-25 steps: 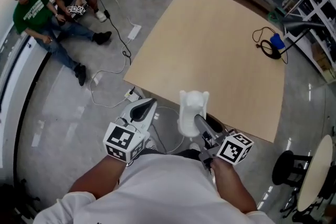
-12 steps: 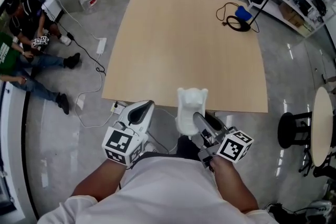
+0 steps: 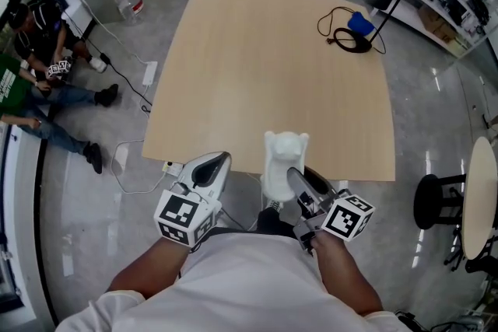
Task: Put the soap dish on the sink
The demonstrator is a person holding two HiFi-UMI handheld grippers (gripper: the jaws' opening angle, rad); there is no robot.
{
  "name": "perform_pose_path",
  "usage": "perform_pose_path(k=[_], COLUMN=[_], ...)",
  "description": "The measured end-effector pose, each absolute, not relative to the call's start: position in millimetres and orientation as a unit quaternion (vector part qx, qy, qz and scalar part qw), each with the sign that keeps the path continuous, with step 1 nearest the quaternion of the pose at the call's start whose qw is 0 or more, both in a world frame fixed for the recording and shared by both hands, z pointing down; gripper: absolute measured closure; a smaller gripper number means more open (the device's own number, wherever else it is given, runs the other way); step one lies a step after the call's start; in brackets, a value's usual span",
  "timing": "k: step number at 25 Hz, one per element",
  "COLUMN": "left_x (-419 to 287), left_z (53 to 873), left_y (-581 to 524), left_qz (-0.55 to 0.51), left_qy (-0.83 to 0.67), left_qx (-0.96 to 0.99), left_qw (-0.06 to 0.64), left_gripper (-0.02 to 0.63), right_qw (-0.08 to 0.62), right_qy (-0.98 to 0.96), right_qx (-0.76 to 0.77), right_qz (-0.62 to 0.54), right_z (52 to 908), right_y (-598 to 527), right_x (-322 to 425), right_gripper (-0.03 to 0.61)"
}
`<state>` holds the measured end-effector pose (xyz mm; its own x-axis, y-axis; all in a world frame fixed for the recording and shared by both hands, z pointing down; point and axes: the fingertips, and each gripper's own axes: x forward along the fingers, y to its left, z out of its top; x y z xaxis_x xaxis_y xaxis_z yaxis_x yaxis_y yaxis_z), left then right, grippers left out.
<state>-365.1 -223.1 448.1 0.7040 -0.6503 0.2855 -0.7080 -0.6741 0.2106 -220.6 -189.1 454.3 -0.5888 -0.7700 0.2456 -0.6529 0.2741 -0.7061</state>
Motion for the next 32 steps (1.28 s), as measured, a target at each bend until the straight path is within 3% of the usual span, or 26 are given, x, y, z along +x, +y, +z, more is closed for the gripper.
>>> perform_pose_path(k=[18, 32], left_x=[-273, -299], left_z=[444, 456], left_y=[-292, -340], left_qz=[0.097, 0.131], left_qy=[-0.421, -0.364], left_qx=[0.892, 0.913], left_qw=[0.132, 0.127], left_gripper=[0.606, 0.606], right_qw=[0.072, 0.093], right_qy=[0.824, 0.772], right_qx=[-0.381, -0.424], right_qz=[-0.413, -0.465], right_z=[470, 500], right_y=[-275, -313], right_x=[-149, -177], right_gripper=[0.44, 0.44])
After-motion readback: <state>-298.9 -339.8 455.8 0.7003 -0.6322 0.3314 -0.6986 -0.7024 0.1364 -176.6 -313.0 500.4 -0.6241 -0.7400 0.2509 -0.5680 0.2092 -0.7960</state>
